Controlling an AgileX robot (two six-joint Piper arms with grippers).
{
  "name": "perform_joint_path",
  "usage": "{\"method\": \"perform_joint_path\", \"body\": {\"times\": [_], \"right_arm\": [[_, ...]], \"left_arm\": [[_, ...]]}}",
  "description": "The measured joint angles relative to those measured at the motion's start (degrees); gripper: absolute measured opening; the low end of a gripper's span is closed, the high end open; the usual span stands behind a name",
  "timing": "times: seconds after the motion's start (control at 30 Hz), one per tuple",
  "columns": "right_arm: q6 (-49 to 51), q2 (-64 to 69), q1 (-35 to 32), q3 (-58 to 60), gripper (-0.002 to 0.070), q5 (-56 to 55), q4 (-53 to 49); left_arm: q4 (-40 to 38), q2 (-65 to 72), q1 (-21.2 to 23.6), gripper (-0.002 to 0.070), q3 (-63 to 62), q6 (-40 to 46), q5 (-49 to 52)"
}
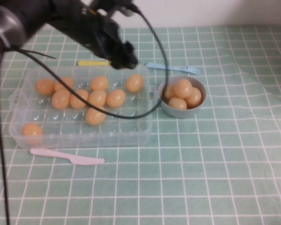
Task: Take an egg out of the egg box
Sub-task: Place the egg in the bowl
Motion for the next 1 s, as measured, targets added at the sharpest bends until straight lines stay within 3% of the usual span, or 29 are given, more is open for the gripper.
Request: {"method": "perform_joint_path", "body": {"times": [0.17, 0.33, 0.8, 1.0], "right_arm": [[0.0, 0.0, 0.0, 0.0, -0.0018, 0.0, 0.0], [0.0, 0.0, 0.0, 0.0, -0.0018, 0.0, 0.0], [0.0, 0.0, 0.0, 0.0, -0.0018, 0.0, 0.0], [0.0, 0.0, 0.0, 0.0, -0.0018, 0.0, 0.0]], "left_arm": [[-7.7, 6.2, -4.6, 0.0356, -3.6, 7.2, -3.6], [-9.7, 10.7, -6.7, 0.0356, -6.0, 9.2, -3.0], [-10.4, 13.9, -6.8, 0.0356, -6.5, 12.8, -8.2], [-11.5, 13.9, -5.7, 0.0355, -6.5, 8.3, -10.3]]}}
